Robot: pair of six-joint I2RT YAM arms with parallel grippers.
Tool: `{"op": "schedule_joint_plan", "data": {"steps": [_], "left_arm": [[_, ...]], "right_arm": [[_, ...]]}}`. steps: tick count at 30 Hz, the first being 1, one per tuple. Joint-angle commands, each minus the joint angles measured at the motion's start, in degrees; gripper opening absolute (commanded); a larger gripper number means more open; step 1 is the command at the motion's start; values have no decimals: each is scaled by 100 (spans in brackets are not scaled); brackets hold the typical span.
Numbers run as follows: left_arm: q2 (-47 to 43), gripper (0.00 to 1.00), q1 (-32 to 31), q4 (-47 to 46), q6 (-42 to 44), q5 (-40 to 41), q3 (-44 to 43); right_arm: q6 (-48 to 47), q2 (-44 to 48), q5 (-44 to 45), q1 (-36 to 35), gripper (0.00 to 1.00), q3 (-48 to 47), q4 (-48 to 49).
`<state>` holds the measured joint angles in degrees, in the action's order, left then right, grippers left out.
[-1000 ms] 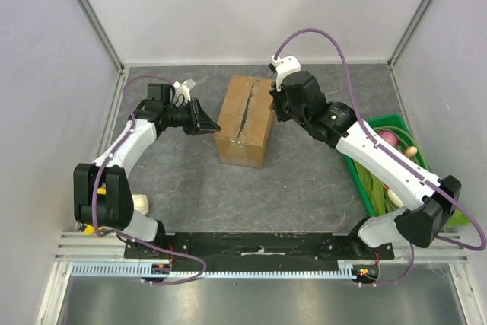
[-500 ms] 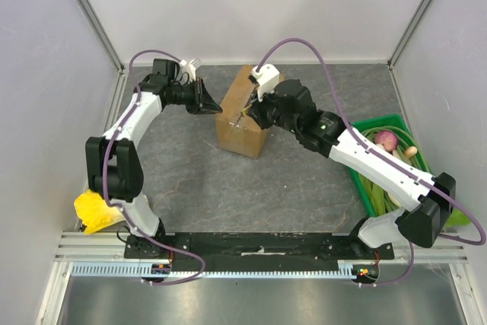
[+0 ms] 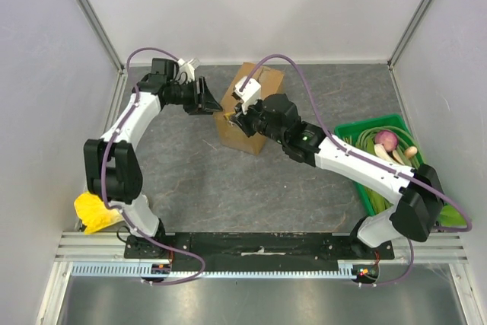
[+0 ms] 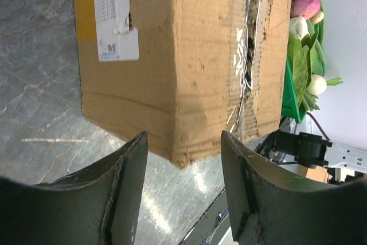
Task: Unpack the express box
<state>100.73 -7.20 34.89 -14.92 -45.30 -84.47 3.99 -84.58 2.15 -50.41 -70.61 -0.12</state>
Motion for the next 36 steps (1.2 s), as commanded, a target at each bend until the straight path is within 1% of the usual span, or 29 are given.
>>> {"op": "schedule_joint_plan", "data": {"steps": [1, 6, 9, 18, 23, 26, 30, 33, 36], "left_arm": [[-729, 60, 17, -544, -213, 329, 500], [-993, 57, 17, -966, -424, 294, 1194], [-976, 55, 17, -1098, -556, 302, 1301], [-845, 55, 17, -1424, -899, 214, 1328], [-713, 46, 17, -1459, -952, 223, 1336], [-642, 44, 17, -1494, -969, 276, 1266], [-537, 45, 17, -1494, -1004, 355, 1126], [-397, 46, 17, -1468, -996, 373, 1011], [-282, 39, 17, -1336, -943, 276, 862]], "right_arm": [[-529, -67, -39, -4, 0, 21, 645], [-803, -234, -101, -4, 0, 30, 662], [-943, -261, -180, -4, 0, 143, 802], [-1269, -305, 57, 5, 0, 416, 1058], [-1278, -331, 75, -4, 0, 399, 1102], [-1321, -410, 75, 5, 0, 329, 1102], [-1471, -489, 83, 5, 0, 241, 1084], [-1769, -507, 66, -4, 0, 232, 1058], [-2121, -463, 92, -4, 0, 328, 1084]]}}
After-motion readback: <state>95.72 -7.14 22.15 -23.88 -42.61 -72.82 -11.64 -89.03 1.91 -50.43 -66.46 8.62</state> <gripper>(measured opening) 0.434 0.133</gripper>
